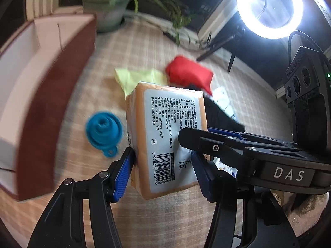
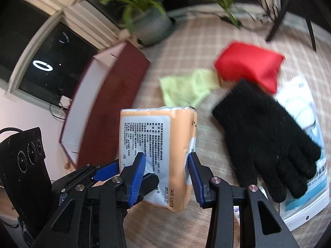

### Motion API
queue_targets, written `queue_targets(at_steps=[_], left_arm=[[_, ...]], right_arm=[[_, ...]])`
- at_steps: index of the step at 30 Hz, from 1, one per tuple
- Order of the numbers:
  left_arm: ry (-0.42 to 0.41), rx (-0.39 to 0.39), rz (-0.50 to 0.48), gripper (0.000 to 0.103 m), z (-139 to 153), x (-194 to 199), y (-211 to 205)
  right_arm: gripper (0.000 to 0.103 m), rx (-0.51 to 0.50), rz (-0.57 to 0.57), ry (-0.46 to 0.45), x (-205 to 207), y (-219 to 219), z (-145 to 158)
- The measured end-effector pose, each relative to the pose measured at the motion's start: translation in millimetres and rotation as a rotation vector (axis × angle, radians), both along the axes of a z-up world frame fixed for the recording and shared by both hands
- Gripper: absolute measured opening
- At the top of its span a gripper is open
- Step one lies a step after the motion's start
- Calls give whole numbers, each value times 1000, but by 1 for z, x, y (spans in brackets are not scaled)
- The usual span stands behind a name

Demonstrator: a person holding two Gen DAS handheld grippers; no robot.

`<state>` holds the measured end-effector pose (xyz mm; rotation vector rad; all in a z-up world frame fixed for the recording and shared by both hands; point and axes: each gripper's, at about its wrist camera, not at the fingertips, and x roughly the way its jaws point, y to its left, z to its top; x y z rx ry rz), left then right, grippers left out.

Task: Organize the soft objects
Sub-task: 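Carry the tissue pack into the cardboard box and release it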

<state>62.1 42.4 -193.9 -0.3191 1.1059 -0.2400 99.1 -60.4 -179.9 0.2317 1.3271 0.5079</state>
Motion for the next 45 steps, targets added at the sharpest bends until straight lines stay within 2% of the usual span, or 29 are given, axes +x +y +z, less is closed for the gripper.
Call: queue_targets(at_steps=[7, 13, 19, 25, 30, 45], left_arm=[[-95, 19, 71, 56, 37, -13, 52], [-146, 44, 154, 56, 51, -22, 102], [-159, 61, 254, 56, 54, -22, 156], [-106, 49, 310, 56, 34, -13, 196], [-45, 44, 335, 56, 11, -4, 212], [99, 86, 322, 56, -26, 25, 218]], right_arm=[[39, 14, 68, -101, 3, 51, 47], [39, 39, 148, -148, 12, 111, 69], [39, 44, 230, -178, 24, 175, 80], [39, 21, 305, -162, 28, 232, 61], [39, -9, 335, -122, 34, 257, 34], [39, -70, 374, -28, 56, 283, -15]])
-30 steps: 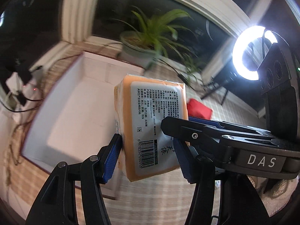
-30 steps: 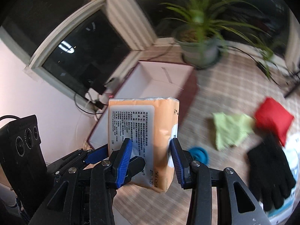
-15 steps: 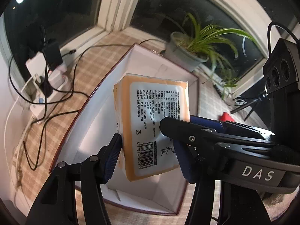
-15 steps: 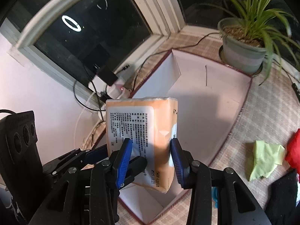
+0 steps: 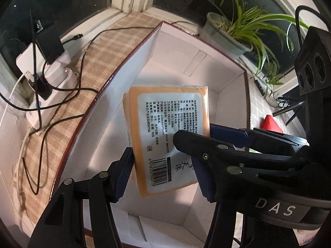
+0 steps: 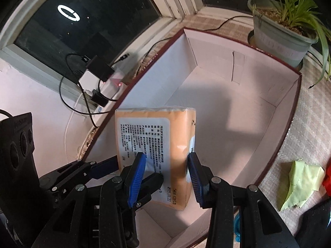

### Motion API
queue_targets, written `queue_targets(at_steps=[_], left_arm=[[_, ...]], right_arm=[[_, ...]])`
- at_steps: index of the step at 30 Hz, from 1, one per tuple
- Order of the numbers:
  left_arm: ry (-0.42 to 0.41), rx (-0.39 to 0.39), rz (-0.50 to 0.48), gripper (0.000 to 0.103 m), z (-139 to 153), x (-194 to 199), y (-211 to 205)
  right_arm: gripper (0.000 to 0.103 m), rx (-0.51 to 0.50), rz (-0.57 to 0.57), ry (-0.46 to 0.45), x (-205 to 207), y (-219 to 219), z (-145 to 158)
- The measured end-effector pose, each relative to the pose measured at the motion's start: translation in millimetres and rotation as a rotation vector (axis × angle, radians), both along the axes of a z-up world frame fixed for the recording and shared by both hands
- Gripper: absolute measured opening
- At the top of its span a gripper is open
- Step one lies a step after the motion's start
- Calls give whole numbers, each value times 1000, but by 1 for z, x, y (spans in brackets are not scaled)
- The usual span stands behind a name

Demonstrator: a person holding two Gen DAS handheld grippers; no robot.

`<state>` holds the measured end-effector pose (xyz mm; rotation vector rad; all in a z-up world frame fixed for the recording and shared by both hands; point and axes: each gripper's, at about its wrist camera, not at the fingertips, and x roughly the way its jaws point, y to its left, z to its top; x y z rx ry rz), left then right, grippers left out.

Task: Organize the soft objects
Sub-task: 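Carry the tissue pack into the cardboard box and release it, then move the right tool back to the black glove and grasp its cuff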

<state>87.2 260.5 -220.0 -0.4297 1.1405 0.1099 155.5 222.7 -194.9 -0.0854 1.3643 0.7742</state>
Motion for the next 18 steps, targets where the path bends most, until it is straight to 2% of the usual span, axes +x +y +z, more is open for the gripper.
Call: queue_targets(at_steps=[10, 15, 18], left_arm=[[35, 15, -10, 56, -8, 4, -2], [18, 41, -24, 54, 0, 2, -6], [1, 51, -30, 55, 6, -1, -8]], right_arm=[[40, -17, 8, -4, 3, 3, -9], [49, 5, -13, -38, -1, -1, 1], [49, 12, -26, -79, -6, -6, 13]])
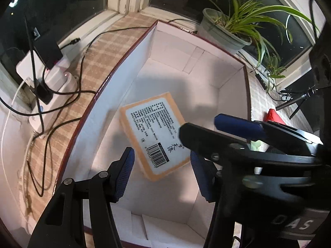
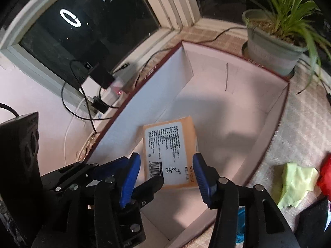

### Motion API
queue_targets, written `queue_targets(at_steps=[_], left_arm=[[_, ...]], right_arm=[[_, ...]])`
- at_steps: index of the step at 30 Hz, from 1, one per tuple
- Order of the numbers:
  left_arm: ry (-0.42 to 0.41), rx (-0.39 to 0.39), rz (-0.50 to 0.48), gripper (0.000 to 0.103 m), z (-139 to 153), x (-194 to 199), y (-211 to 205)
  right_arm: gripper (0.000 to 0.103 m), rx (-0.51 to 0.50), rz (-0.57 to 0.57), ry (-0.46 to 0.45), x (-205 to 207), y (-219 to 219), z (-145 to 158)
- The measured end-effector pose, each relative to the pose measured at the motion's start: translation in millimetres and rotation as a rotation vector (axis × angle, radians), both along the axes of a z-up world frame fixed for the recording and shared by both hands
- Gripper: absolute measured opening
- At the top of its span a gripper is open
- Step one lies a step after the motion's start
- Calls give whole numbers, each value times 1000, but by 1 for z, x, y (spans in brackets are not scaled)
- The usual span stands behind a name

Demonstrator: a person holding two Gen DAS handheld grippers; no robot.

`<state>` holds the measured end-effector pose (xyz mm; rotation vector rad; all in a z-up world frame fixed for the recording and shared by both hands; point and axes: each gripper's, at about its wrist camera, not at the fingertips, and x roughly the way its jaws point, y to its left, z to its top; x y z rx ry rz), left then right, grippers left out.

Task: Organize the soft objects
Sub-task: 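Move the right tool back to the black glove and grasp its cuff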

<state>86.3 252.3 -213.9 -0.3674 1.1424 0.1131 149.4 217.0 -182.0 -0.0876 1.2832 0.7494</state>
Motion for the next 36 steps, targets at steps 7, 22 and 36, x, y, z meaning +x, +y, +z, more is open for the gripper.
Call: queue_targets(at_steps=[7, 22, 36], left_arm=[[-107, 5, -13, 54, 32, -20, -9], [-260, -44, -104, 55, 60, -75, -124], [-140, -162, -27, 57, 21, -79, -245]], right_arm=[[49, 56, -80, -67, -12, -40, 32], [50, 83, -275, -261, -62, -271, 75], [51, 18, -280, -171, -56, -429, 44]])
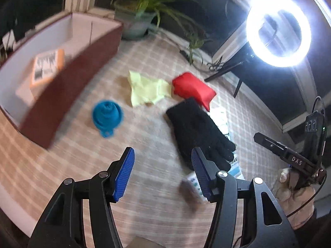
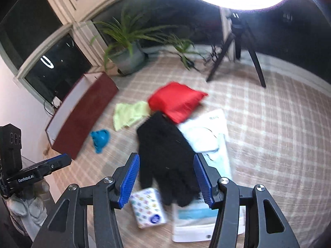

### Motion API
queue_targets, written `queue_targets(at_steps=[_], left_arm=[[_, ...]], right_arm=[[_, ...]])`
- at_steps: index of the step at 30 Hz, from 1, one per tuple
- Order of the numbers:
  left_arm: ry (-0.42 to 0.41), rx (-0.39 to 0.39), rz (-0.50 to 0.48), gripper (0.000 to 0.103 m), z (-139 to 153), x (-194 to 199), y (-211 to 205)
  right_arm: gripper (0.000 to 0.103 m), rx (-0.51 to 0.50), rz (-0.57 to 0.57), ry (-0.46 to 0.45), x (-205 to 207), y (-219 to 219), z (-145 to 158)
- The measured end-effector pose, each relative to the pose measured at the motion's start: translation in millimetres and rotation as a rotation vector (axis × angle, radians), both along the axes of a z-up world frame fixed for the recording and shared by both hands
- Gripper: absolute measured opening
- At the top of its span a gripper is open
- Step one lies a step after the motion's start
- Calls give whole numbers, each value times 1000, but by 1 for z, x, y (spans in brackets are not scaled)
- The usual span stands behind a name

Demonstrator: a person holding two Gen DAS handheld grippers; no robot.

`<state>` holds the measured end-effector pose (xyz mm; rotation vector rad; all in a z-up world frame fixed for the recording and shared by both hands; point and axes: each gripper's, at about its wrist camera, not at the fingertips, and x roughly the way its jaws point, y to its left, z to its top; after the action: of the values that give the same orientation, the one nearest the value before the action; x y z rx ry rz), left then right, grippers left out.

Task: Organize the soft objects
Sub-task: 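Move the right tool back to the black glove and grasp its cuff, then lift the black glove and carry it over the cardboard box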

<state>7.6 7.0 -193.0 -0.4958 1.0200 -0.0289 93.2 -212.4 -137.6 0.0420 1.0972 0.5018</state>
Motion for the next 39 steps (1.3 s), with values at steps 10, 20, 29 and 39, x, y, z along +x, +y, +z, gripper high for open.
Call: queue_targets(at_steps=[10, 20, 29, 39], left_arm=[[112, -77, -1, 55, -45, 31, -34], [178, -106, -51, 51, -79, 63, -59], [190, -66, -84, 49, -89, 73, -66], [175, -70, -102, 29, -95, 83, -74]], right_arm=[[51, -2, 54, 122, 34, -14, -38], [49, -31, 91, 233, 71, 3, -79], [45, -17, 109, 271, 84, 7, -93], [32, -10, 174, 308, 75, 24, -100]])
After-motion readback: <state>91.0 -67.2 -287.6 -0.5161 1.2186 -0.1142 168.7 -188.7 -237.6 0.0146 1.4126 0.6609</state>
